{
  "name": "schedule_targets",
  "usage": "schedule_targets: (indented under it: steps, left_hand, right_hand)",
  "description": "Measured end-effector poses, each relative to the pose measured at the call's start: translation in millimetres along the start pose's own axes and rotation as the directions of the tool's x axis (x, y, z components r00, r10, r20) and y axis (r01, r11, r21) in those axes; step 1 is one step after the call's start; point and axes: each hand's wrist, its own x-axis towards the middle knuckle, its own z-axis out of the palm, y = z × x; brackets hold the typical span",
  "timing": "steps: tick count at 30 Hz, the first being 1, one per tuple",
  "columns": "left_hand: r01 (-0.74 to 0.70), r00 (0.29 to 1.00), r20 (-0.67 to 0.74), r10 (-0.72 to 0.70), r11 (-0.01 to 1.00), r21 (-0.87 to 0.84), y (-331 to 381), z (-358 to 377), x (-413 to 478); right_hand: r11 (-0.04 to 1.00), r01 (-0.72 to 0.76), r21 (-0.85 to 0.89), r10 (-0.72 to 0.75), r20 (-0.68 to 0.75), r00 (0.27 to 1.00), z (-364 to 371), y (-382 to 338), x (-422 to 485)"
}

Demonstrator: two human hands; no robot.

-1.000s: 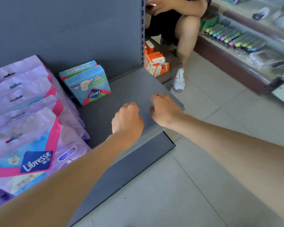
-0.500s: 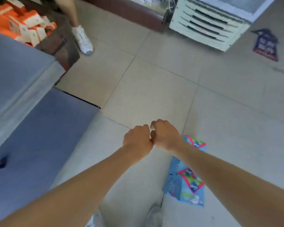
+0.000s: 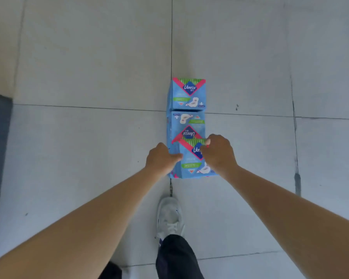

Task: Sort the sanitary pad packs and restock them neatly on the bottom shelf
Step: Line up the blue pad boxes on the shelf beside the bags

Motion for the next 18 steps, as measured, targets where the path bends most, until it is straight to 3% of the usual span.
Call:
schedule_targets:
  steps: [3, 6, 11, 13, 18]
  left_hand:
    - [-0.008, 1.000, -0.014, 0.006, 0.996, -0.091, -2.9, 32.1, 12.5]
    - [-0.067, 0.997, -0.034, 0.063, 0.987, -0.143, -6.5, 53.7, 20.2]
    - [-0.092, 0.995, -0.048, 0.085, 0.977, -0.190, -9.1, 53.8, 14.6]
    - [-0.104, 0.994, -0.047, 0.097, 0.978, -0.182, -9.3, 50.0, 10.7]
    - [-0.108, 0.994, -0.062, 0.095, 0.958, -0.265, -9.3, 40.8, -3.8]
  right_hand:
    - [0.993, -0.028, 0.113, 0.049, -0.188, 0.981, 14.7, 21.0, 9.7]
    - [0.964, -0.073, 0.256, 0.129, -0.212, 0.969, 25.0, 32.9, 15.3]
    - [0.814, -0.275, 0.511, 0.331, -0.020, 0.943, 26.6, 41.7, 19.4]
    - [0.758, -0.297, 0.581, 0.309, 0.082, 0.948, 27.6, 41.5, 17.6]
    - [0.696, -0.270, 0.665, 0.219, 0.161, 0.962, 27.4, 42.1, 9.0]
